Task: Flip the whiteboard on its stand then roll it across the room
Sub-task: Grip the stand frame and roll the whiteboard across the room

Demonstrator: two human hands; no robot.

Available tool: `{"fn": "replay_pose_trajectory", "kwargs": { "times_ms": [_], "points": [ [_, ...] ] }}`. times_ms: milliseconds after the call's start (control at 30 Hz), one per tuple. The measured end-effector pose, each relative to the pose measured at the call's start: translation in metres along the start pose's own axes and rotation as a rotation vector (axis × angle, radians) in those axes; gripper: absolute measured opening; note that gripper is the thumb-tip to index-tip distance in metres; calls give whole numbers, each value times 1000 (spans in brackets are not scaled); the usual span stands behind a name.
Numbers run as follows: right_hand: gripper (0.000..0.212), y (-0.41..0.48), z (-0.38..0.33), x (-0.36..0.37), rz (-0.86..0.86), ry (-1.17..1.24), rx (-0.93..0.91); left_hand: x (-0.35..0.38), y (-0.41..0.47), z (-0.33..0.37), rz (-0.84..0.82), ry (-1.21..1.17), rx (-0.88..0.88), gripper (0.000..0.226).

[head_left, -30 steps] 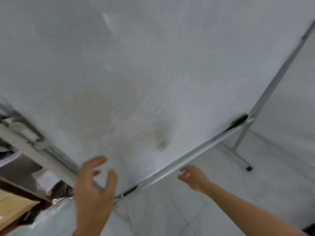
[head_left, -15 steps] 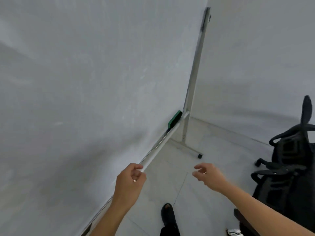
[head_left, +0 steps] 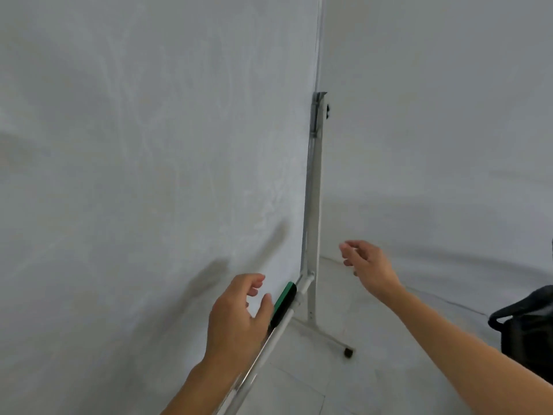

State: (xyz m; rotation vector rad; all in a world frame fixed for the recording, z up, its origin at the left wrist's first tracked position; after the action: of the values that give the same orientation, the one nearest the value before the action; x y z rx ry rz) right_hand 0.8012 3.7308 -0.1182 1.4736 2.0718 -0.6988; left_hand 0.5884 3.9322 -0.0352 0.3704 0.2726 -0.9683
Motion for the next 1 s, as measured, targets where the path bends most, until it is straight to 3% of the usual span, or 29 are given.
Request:
{"fn": "replay_pose_trajectory", "kwargs": {
  "times_ms": [67, 133, 233, 333, 500, 633, 1000],
  "points": [
    [68, 51, -23, -20, 53, 41, -70, 6, 28, -1, 83, -100, -60, 22],
    [62, 102, -49, -30, 47, 77, -154, 11, 50, -9, 198, -219, -138, 22],
    [58, 171, -87, -30, -47, 152, -303, 23, 70, -21, 405, -374, -217, 19],
    [37, 218, -116, -11, -188, 127, -466, 43, 81, -26, 626, -419, -274, 17],
    [49, 247, -143, 22, -348, 104, -606, 44, 96, -16, 893, -400, -312, 18],
    [53, 251, -172, 52, -477, 54, -690, 24, 107, -28, 1007, -339, -388, 23],
    [44, 259, -224, 103, -579, 45, -734, -24, 125, -55, 1114, -246, -508, 25]
  ]
}}
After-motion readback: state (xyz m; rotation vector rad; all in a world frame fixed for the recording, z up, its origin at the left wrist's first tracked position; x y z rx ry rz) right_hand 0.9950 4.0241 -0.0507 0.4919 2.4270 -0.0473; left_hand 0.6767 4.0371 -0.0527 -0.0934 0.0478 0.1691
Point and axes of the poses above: each hand's wrist, its own y-axis towards the middle knuckle, its own x-axis out of the palm, z = x × y, the point moved 9 cm from there along y, towards the middle knuckle, and after that the axes turned 15 degrees about -y, right-handed, at the moved point
